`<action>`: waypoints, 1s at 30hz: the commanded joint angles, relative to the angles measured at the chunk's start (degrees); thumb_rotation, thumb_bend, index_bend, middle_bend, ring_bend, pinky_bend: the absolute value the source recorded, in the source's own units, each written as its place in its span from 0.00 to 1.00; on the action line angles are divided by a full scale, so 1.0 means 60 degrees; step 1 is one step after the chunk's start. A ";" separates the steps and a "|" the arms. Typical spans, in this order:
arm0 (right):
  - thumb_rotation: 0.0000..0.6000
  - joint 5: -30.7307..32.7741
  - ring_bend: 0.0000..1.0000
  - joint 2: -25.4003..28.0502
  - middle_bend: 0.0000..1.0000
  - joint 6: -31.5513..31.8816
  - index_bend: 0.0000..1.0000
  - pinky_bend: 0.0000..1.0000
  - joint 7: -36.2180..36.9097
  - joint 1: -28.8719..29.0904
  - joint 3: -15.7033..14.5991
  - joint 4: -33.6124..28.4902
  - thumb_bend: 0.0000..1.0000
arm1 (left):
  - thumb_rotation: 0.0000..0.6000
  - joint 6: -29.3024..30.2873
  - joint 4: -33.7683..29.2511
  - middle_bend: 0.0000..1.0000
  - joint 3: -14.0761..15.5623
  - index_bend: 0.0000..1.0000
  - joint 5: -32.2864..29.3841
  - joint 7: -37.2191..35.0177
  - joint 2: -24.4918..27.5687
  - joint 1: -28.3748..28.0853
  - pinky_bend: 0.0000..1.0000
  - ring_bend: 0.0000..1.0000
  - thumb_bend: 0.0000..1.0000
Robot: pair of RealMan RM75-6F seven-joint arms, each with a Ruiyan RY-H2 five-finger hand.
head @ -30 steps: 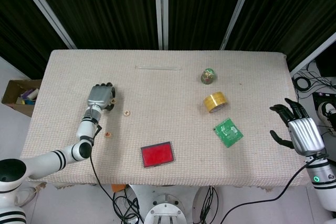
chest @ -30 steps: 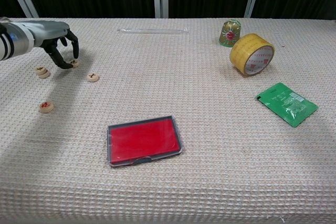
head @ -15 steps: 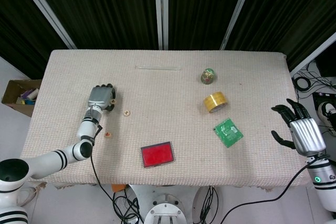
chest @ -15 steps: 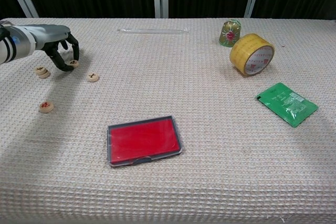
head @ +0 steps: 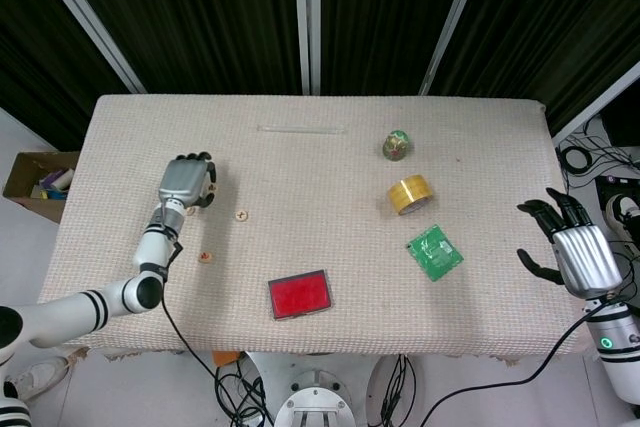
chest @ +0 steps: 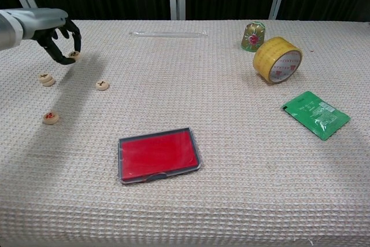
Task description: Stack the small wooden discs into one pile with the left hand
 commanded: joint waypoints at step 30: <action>1.00 -0.0057 0.05 -0.0061 0.26 -0.0099 0.25 0.15 -0.0277 0.0104 -0.0001 -0.0211 0.23 | 1.00 0.0130 -0.0756 0.18 0.0938 0.50 0.0100 0.0066 0.0862 0.0705 0.21 0.18 0.40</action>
